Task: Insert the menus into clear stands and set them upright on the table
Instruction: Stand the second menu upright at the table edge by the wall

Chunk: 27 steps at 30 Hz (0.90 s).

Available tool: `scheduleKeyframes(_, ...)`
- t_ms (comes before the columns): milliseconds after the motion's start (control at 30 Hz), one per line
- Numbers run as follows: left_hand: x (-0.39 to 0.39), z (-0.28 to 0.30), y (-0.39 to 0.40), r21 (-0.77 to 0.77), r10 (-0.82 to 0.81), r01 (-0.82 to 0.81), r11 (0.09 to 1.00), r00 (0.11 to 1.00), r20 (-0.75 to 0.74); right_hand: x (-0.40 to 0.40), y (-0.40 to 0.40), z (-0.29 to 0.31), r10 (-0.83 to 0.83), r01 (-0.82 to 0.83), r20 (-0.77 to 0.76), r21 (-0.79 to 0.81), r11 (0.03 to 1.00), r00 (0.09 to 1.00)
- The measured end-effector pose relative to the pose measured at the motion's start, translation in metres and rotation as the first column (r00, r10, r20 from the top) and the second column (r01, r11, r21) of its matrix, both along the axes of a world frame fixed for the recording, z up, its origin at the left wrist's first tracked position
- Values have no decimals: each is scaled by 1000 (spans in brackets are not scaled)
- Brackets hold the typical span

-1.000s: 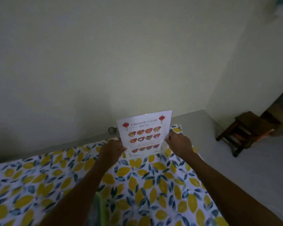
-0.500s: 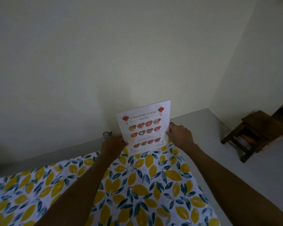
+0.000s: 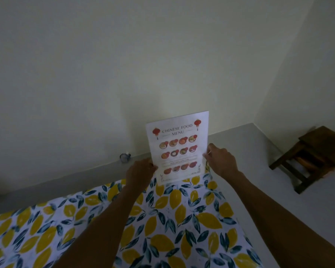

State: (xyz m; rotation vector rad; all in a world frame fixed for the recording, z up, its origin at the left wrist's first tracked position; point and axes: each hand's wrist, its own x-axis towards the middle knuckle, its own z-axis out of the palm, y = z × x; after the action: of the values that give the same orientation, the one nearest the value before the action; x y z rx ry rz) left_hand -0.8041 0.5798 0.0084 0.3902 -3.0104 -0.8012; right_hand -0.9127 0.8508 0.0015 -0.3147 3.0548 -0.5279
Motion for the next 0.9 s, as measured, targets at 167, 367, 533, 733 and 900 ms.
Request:
scheduleKeyframes(167, 0, -7, -2, 30, 51, -51, 998, 998, -26, -4, -9, -8, 3, -3, -2, -37, 999, 1000)
scheduleKeyframes(367, 3, -3, 4, 44, 73, -72, 996, 997, -39, -3, -14, -10, -10, 8, -28, -48, 999, 1000)
scheduleKeyframes(533, 6, -4, 3, 71, 45, -43, 997, 998, -36, -1, -11, -11, -10, 10, -6, -74, 997, 1000)
scheduleKeyframes(733, 6, 7, -3, 124, 54, -49, 991, 998, -40, 2, -17, -1, 13, -9, 66, -57, 998, 998)
scheduleKeyframes(900, 5, 12, -6, 149, 17, -11, 989, 999, -35, 5, -20, 5, -28, 37, 124, -69, 997, 992)
